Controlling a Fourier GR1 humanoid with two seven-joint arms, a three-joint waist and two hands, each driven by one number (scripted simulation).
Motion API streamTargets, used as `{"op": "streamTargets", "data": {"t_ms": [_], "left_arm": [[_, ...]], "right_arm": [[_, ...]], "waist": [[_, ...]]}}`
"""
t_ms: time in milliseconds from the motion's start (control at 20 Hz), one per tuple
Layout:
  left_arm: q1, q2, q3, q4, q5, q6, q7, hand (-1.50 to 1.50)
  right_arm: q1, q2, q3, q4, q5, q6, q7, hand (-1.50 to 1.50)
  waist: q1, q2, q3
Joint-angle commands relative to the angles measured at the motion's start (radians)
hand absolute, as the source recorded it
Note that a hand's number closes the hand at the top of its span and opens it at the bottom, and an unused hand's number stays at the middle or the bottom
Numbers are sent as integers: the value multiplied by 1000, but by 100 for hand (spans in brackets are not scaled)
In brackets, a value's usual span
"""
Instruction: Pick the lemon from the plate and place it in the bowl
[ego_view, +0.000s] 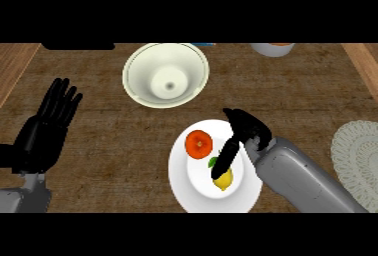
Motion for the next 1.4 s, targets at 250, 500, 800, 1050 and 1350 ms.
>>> {"op": "streamTargets", "data": {"t_ms": [250, 500, 800, 1050, 1350], "left_arm": [[-26, 42, 79, 32, 47, -66, 22, 0], [6, 35, 89, 14, 29, -77, 6, 0], [12, -47, 28, 29, -40, -47, -24, 0], [9, -23, 58, -48, -30, -18, 58, 0], [-66, -32, 78, 28, -41, -48, 50, 0]], "right_arm": [[109, -13, 70, -119, 182, -48, 166, -150], [154, 55, 93, -16, 297, -93, 56, -150], [172, 106, 45, 34, 327, -36, 32, -150], [244, 101, 50, 19, 357, -25, 28, -150], [242, 127, 6, 39, 377, 28, 16, -150]], "waist": [[-10, 0, 1], [3, 4, 1], [2, 4, 1], [3, 1, 1], [-4, 3, 1]]}}
